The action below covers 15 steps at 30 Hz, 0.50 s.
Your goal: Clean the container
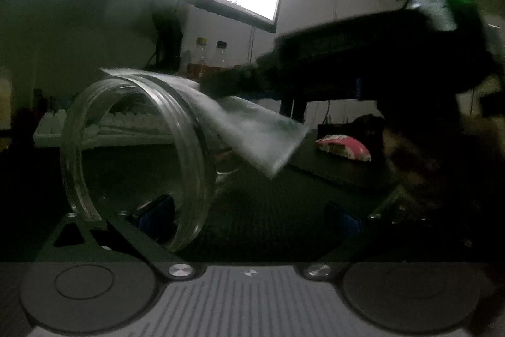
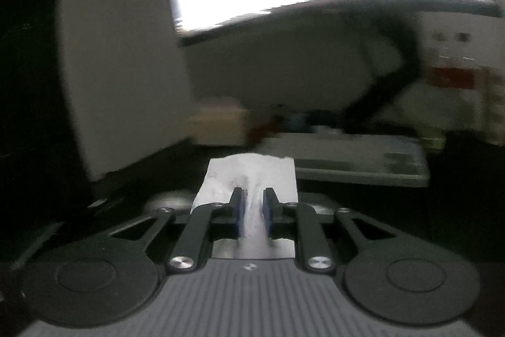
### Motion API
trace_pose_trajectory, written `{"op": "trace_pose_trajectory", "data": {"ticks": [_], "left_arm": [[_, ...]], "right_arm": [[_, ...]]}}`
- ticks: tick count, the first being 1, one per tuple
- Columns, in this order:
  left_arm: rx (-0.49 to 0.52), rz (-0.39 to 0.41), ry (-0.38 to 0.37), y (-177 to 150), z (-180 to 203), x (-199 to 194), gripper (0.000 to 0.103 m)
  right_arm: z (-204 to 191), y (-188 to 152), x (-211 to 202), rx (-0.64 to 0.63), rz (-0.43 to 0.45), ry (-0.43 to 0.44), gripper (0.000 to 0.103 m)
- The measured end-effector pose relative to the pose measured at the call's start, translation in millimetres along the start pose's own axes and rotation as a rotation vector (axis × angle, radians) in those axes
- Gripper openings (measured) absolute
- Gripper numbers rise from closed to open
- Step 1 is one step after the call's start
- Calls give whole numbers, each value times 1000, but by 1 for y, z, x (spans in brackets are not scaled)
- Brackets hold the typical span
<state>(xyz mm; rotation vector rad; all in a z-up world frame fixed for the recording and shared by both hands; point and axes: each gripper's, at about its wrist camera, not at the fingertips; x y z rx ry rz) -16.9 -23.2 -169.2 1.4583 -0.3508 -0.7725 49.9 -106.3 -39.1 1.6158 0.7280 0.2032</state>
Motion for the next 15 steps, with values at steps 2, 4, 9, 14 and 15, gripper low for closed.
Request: {"op": "trace_pose_trajectory", "data": {"ticks": [2, 4, 9, 14, 15], "left_arm": [[1, 2, -1, 1, 1, -1, 102], [3, 3, 2, 0, 1, -3, 102], [-5, 6, -3, 0, 0, -4, 102], [5, 2, 7, 0, 7, -1, 102], [6, 1, 6, 1, 8, -1, 102]], "right_arm": [[-2, -1, 0, -5, 1, 13, 22], [2, -2, -1, 4, 4, 8, 22], [38, -2, -7, 119, 15, -126, 25], [16, -3, -6, 30, 12, -57, 32], [10, -4, -5, 12, 12, -28, 34]]}}
Point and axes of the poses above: each gripper's, at about its wrist camera, not at the fingertips, and x roughly the way its jaws point, z to its right, y to its top, and after that the axes turned 4 degrees about y, right-handed
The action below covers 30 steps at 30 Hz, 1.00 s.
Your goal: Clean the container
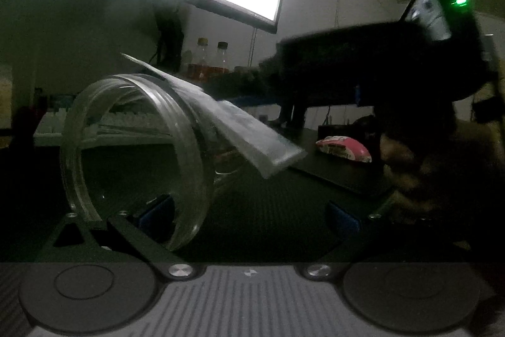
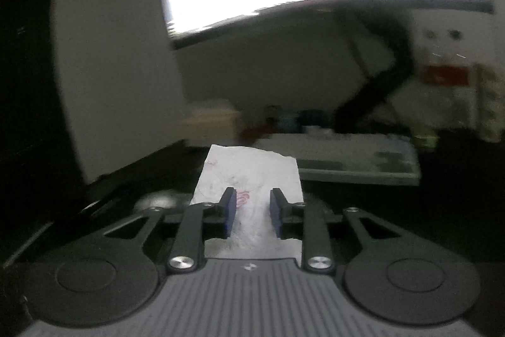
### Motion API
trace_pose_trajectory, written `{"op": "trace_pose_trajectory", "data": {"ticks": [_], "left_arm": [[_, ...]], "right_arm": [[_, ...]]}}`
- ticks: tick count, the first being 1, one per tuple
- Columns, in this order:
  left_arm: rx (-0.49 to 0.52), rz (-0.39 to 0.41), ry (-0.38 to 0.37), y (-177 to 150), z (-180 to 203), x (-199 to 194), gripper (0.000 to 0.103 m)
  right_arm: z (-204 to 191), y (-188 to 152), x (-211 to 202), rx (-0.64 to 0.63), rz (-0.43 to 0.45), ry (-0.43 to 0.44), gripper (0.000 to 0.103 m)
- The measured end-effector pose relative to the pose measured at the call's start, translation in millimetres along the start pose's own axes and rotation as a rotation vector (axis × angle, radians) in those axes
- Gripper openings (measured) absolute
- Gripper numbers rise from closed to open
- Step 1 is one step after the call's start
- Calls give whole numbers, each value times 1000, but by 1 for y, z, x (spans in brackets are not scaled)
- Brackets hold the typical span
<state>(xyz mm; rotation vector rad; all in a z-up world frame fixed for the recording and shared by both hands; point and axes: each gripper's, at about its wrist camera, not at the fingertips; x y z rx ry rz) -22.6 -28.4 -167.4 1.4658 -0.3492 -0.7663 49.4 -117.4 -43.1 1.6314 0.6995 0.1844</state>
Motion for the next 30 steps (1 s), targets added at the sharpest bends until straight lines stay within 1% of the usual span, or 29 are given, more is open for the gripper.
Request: {"op": "trace_pose_trajectory", "data": {"ticks": [1, 3, 4, 6, 9, 11, 12, 18, 21, 23, 26, 28, 30], "left_arm": [[0, -1, 0, 0, 1, 0, 102], [-7, -1, -7, -2, -2, 0, 103], [-9, -1, -9, -2, -3, -1, 102], [-9, -1, -9, -3, -2, -3, 102], [-10, 0, -8, -4, -3, -4, 102], [-9, 0, -7, -4, -4, -5, 102], [-6, 0, -5, -4, -3, -3, 102], [-3, -2, -3, -4, -1, -2, 102], [-3, -2, -6, -4, -2, -5, 102], [-2, -1, -6, -5, -2, -6, 102], [-4, -1, -6, -5, -2, -7, 102], [-4, -2, -7, -4, -1, -7, 102], [-4, -3, -9, -4, -1, -7, 102]], "right_arm": [[-3, -1, 0, -14, -1, 12, 38], [-8, -2, 0, -40, -4, 27, 38], [-6, -2, -1, -31, -5, 35, 38], [5, -1, 0, 3, -4, -5, 38], [24, 1, 0, 94, -6, -71, 38], [23, 0, 1, 105, -7, -91, 38], [19, 0, 1, 90, -5, -94, 38], [-19, -6, 0, -28, -6, 33, 39], [-17, -6, -1, -28, -13, 48, 38], [-11, -4, -1, -14, -17, 7, 38], [4, -3, -4, 45, -17, -55, 38], [7, -2, -3, 62, -20, -70, 38], [4, -2, -3, 37, -16, -56, 35]]}}
Point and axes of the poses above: each gripper's, at about its wrist camera, not at the fingertips, and x roughly the way its jaws point, z to its right, y to its top, and after that the axes turned 4 degrees about y, right-handed
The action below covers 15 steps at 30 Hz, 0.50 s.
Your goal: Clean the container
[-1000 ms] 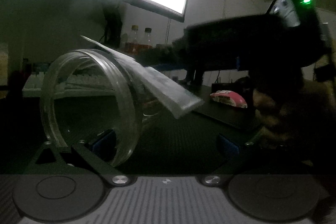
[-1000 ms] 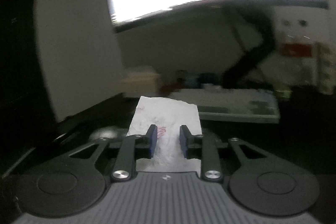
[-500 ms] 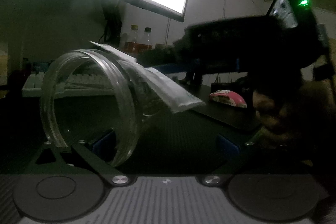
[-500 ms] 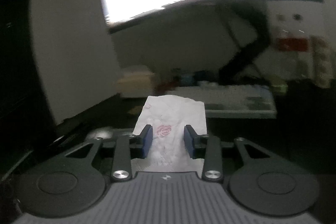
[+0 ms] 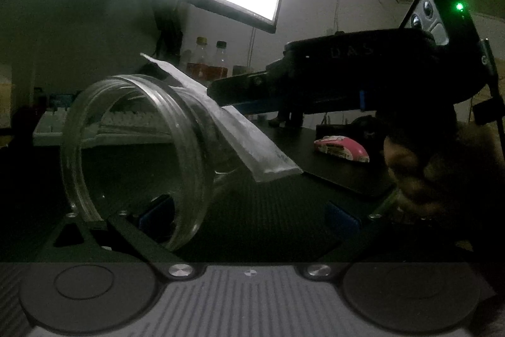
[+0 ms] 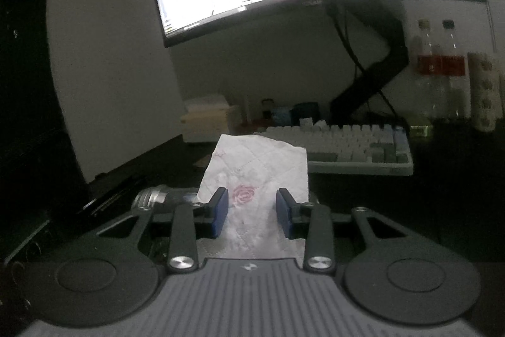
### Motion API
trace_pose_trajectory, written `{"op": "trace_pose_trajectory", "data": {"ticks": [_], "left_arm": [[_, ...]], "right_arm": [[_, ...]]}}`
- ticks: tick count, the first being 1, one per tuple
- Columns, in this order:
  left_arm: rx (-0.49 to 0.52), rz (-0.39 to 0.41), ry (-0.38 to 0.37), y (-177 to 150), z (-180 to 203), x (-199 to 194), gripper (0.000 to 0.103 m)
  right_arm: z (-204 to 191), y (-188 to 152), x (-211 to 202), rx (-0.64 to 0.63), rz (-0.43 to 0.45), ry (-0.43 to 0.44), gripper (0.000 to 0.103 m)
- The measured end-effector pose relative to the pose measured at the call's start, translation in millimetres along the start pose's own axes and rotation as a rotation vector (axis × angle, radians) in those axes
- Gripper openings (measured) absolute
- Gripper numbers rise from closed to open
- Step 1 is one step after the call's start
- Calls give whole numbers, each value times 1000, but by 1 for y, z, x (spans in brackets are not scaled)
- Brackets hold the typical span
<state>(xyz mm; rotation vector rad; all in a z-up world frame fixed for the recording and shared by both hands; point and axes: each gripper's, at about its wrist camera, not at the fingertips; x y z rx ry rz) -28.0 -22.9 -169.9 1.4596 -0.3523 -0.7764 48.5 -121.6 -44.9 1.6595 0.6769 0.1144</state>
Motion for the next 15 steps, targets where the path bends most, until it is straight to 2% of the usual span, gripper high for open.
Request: {"op": "trace_pose_trajectory", "data": {"ticks": [3, 4, 5, 7, 8, 10, 12, 15], "left_arm": [[24, 5, 5, -1, 3, 0, 102], [44, 8, 14, -2, 5, 0, 94], [82, 21, 40, -4, 11, -1, 87], [158, 46, 90, -8, 21, -3, 52], [199, 54, 94, -9, 27, -4, 45], [235, 71, 95, -10, 32, -5, 25], [248, 89, 88, -9, 34, -7, 16], [188, 124, 13, -8, 27, -14, 13]], "right_arm": [[-2, -1, 1, -16, 8, 19, 19], [0, 0, 2, -8, 12, 14, 10], [3, -1, 1, 4, 18, 5, 10], [8, -2, -1, 16, 29, -1, 9], [11, -2, -3, 26, 31, -7, 8], [16, -1, -6, 57, 34, -14, 8], [25, 1, -10, 101, 34, 10, 8], [32, 2, -17, 140, 32, 39, 8]]}}
Point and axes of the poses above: each gripper's, at about its wrist camera, not at the fingertips, and x roughly the way its jaws point, z to its right, y to its top, and after that the axes turned 4 degrees about y, right-handed
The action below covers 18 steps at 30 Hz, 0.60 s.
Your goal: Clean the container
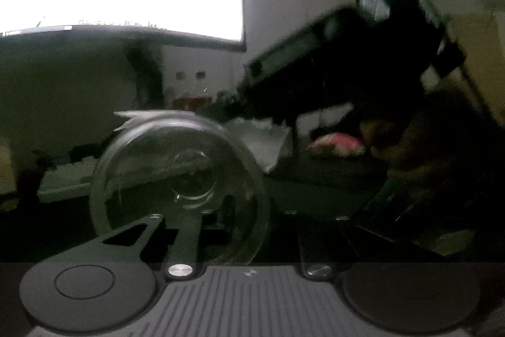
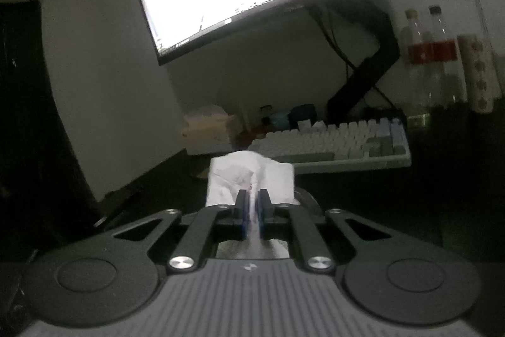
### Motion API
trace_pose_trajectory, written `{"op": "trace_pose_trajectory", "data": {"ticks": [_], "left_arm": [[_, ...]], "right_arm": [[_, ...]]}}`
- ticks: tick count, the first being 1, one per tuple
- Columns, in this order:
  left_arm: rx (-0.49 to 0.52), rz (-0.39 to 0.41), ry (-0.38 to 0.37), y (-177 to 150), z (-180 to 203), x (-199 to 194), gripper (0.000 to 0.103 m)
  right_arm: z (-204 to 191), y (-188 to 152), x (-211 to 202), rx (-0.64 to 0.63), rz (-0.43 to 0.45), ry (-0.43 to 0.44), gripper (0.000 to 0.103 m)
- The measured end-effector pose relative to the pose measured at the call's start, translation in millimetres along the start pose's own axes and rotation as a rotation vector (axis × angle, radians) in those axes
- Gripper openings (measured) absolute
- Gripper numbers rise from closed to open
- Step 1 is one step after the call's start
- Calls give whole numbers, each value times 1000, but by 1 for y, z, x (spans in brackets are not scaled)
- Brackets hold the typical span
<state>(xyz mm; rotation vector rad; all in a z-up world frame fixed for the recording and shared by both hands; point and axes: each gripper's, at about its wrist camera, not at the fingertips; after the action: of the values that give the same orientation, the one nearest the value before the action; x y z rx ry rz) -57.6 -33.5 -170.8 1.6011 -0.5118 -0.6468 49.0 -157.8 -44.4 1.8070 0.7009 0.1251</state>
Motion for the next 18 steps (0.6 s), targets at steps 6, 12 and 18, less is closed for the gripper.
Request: {"op": "trace_pose_trajectory", "data": {"ticks": [6, 12, 18], "left_arm": [[-228, 34, -147, 4, -34, -9, 13], [-72, -36, -84, 1, -20, -5, 74], [-13, -106, -14, -6, -13, 10, 88]], "right_arm": [[-6, -1, -14, 17, -13, 46, 8], [-16, -2, -6, -14, -34, 60, 8], [-30, 5, 10, -84, -48, 60, 9]]}}
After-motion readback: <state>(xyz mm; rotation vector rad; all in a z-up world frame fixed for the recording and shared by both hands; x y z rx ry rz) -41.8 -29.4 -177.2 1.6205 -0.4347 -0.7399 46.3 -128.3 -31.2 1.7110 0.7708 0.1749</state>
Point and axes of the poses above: each gripper's, at about its wrist camera, not at the fingertips, and x roughly the way its jaws point, z to its right, y to its top, and after that the axes turned 4 degrees about y, right-handed
